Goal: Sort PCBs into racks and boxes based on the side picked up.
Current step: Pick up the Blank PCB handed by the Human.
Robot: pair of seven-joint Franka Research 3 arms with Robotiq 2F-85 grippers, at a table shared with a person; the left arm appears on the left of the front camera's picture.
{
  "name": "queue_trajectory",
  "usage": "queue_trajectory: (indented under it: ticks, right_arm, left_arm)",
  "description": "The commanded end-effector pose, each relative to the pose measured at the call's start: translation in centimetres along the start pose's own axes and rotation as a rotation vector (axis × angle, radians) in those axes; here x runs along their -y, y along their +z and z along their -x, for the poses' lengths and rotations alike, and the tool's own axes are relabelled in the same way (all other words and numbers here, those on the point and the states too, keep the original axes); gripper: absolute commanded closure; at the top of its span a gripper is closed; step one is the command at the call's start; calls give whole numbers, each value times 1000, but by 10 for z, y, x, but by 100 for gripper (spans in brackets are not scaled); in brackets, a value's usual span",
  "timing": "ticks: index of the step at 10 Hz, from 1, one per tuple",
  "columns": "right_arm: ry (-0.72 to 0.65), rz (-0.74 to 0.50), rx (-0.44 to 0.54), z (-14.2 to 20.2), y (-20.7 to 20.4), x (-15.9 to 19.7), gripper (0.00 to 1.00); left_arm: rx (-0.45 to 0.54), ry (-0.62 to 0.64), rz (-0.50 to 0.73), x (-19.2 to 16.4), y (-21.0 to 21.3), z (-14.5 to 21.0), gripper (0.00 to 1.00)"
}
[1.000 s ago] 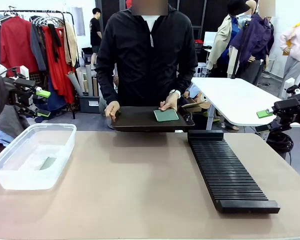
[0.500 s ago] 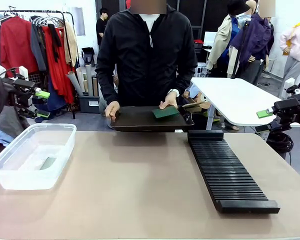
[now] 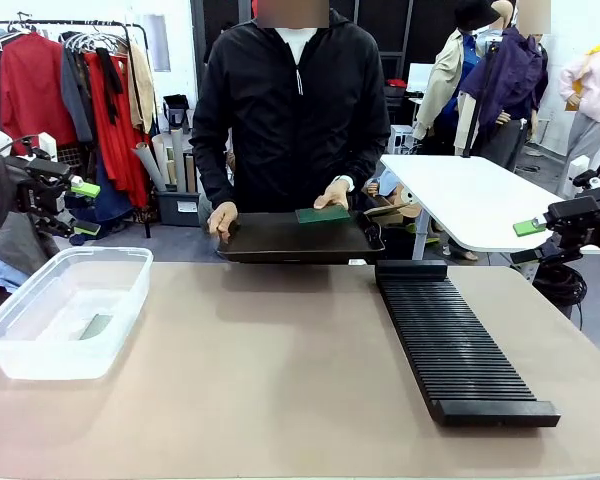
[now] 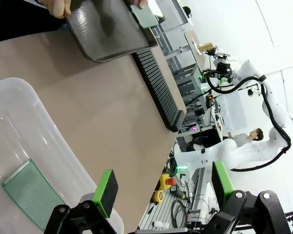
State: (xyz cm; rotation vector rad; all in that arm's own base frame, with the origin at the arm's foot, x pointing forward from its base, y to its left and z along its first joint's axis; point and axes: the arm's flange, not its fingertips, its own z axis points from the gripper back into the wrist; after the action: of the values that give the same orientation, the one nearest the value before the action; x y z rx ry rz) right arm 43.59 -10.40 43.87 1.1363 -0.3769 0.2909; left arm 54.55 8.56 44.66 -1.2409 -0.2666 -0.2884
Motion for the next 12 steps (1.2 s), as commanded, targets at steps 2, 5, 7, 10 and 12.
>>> queue_trajectory:
  ticks: [2,5,7,10,12]
  right_arm:
    - [6,16,-4,2,-1,0,0]
    - [6,16,-4,2,-1,0,0]
    - [6,16,-4,2,-1,0,0]
    - [6,16,-4,2,-1,0,0]
    - [6,16,-4,2,-1,0,0]
  left_arm:
    - [0,0,-1,2,1,-2,0]
    - [0,0,-1,2,1,-2,0]
    - [0,0,-1,2,1,-2,0]
    - [0,0,-1,2,1,-2,0]
    - [0,0,-1,2,1,-2,0]
